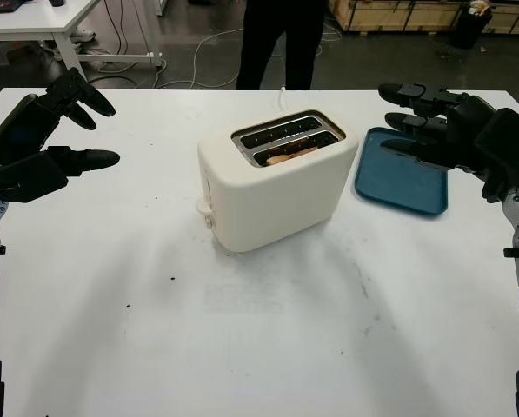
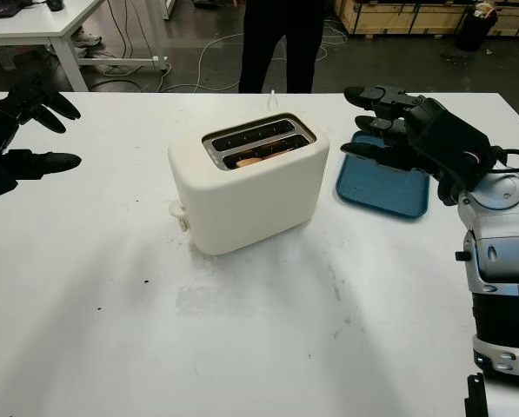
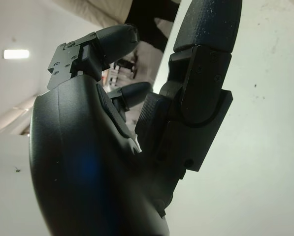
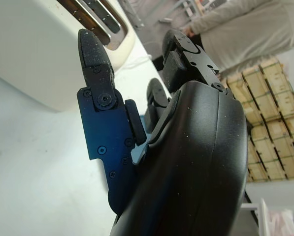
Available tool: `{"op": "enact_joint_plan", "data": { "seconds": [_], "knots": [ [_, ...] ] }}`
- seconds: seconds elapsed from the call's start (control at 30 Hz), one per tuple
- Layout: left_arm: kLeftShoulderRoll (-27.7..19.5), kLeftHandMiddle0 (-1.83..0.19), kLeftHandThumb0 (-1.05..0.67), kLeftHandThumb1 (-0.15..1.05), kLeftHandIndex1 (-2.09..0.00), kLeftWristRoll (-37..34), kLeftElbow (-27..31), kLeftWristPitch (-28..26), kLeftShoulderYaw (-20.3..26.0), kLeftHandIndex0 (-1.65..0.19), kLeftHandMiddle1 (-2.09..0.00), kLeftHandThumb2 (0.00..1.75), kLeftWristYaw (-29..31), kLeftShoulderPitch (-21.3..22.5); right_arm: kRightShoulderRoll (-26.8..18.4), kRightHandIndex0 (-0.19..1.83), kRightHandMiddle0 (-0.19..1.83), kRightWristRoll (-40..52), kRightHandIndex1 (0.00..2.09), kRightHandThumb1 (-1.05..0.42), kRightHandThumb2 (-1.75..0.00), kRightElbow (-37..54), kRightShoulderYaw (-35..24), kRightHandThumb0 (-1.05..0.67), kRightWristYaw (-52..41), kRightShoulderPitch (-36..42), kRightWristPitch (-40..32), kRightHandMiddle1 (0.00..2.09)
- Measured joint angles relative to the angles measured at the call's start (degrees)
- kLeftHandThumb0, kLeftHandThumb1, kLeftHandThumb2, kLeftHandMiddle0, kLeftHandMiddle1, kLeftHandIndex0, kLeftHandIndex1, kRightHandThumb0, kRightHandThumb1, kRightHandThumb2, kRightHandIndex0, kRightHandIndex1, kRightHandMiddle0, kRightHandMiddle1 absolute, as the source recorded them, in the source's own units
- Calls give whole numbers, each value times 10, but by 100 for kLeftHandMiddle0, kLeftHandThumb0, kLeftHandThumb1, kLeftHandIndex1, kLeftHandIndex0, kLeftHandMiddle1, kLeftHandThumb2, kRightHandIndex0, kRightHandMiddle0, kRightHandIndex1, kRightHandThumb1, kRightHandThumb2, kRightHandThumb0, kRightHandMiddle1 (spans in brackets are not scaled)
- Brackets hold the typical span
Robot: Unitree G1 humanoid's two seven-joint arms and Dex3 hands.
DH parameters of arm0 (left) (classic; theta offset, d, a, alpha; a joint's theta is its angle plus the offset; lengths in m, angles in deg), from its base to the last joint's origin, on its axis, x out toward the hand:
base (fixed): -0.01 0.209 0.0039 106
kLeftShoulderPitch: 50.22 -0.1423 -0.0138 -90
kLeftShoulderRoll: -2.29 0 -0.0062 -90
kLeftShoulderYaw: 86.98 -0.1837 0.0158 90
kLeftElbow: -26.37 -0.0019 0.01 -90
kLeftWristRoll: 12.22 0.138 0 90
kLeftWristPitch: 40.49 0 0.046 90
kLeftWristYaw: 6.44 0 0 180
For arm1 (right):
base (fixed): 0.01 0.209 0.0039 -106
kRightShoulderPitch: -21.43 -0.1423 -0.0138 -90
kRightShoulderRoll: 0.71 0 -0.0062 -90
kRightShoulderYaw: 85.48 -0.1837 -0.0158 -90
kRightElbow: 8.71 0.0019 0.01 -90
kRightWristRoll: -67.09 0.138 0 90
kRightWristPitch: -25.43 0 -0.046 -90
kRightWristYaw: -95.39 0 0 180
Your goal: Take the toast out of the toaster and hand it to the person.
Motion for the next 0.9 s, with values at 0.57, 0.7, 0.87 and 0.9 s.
{"op": "enact_joint_plan", "data": {
  "seconds": [0.57, 0.7, 0.87, 0.9],
  "knots": [
    [0, 0, -105, 92, -156, 0, 0, 0, 0, 0, -168, 24, 0, 0, 0, 31, 34, -3, 9, -92, -3, 1, 0, -52, 0, 0, 0, 0],
    [0, 0, -105, 92, -157, 0, 0, 0, 0, 0, -167, 23, 0, 0, 0, 32, 35, -4, 11, -92, -3, 3, 0, -54, 1, 0, 0, 1],
    [0, 0, -105, 92, -157, 0, 0, 0, 0, 0, -166, 22, 0, 0, 0, 30, 34, -10, 10, -92, -4, 3, 1, -52, 2, 0, 0, 0],
    [0, 0, -105, 92, -157, 0, 0, 0, 0, 0, -166, 22, 0, 0, 0, 30, 33, -10, 9, -92, -5, 3, 1, -51, 1, 0, 0, 0]
  ]
}}
